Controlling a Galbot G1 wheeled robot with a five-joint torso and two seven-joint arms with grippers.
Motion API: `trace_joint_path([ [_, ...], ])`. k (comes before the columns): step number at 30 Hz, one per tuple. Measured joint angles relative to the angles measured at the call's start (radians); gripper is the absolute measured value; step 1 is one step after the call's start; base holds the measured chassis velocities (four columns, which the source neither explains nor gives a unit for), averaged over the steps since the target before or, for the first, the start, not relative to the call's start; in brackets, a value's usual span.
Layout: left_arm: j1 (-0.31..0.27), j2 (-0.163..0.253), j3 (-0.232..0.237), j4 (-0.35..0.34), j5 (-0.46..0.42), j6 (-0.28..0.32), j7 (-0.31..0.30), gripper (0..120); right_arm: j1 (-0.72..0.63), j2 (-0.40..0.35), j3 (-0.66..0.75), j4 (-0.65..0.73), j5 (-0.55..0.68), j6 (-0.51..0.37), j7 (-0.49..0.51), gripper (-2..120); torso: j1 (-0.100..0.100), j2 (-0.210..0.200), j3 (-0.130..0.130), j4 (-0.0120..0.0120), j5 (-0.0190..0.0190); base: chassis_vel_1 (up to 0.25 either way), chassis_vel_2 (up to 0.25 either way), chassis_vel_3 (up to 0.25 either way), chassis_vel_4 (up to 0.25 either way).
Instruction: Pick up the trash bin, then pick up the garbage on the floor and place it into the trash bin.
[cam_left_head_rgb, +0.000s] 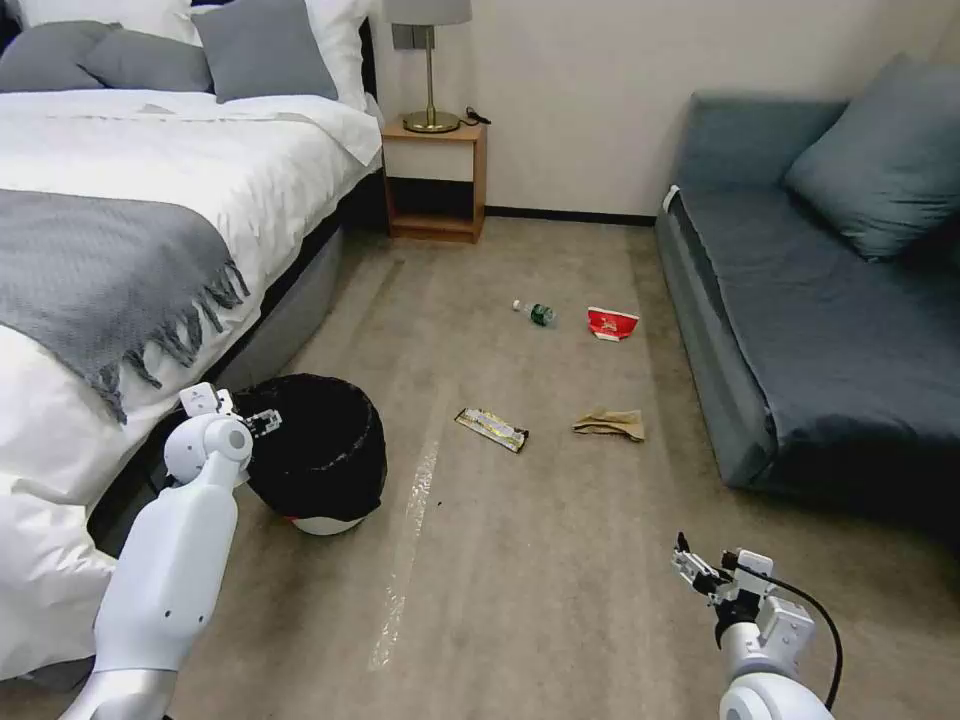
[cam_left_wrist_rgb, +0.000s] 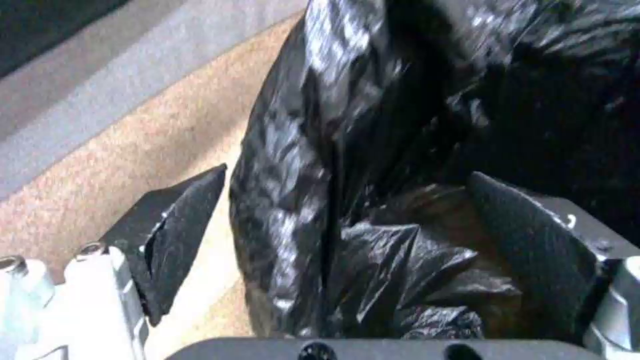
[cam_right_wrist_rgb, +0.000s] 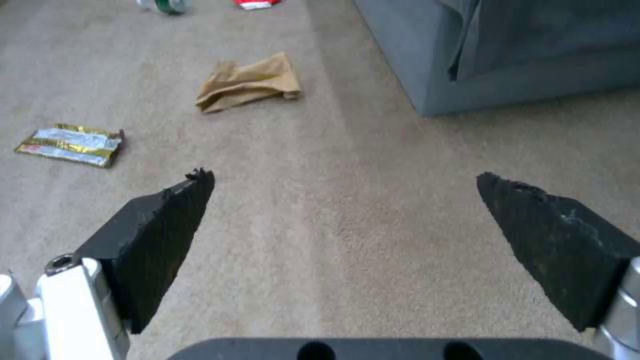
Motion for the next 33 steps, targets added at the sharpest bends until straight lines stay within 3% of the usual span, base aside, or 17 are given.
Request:
trace_joint_path([
  [8,0.018,0.001,0.0,0.005,-0.01,-0.001,-0.001,94,0.0,-0.003,0.0,0.001,0.004,0.002,-0.001,100,0.0,0.0,0.0,0.0,0.0,0.0,0.0,0.0,0.0],
  [12,0.022,-0.002,-0.003,0.015,-0.011,-0.001,0.002,87,-0.004,-0.003,-0.004,0.0,0.003,0.006,-0.002,100,0.0,0.0,0.0,0.0,0.0,0.0,0.0,0.0,0.0],
  [21,0.023,-0.009,-0.005,0.025,-0.011,-0.001,0.015,58,-0.009,-0.003,-0.008,0.01,0.003,0.008,-0.005,100,0.0,0.0,0.0,0.0,0.0001,0.0,0.0,0.0,0.0],
  [22,0.029,-0.012,-0.005,0.021,-0.01,-0.001,0.02,49,-0.012,-0.003,-0.009,0.01,0.003,0.009,-0.005,100,0.0,0.0,0.0,0.0,0.0001,0.0,0.0,0.0,0.0],
  [30,0.045,-0.014,-0.005,0.003,0.005,-0.001,0.042,25,-0.016,-0.004,-0.008,0.014,0.004,0.01,-0.006,100,0.0,0.0,0.0,0.0,0.0,0.0,0.0,0.0,0.0],
  [33,0.053,-0.011,-0.009,-0.01,0.017,-0.001,0.056,10,-0.017,-0.004,-0.009,0.016,0.005,0.01,-0.007,100,0.0,0.0,0.0,0.0,0.0,0.0,0.0,0.0,0.0],
])
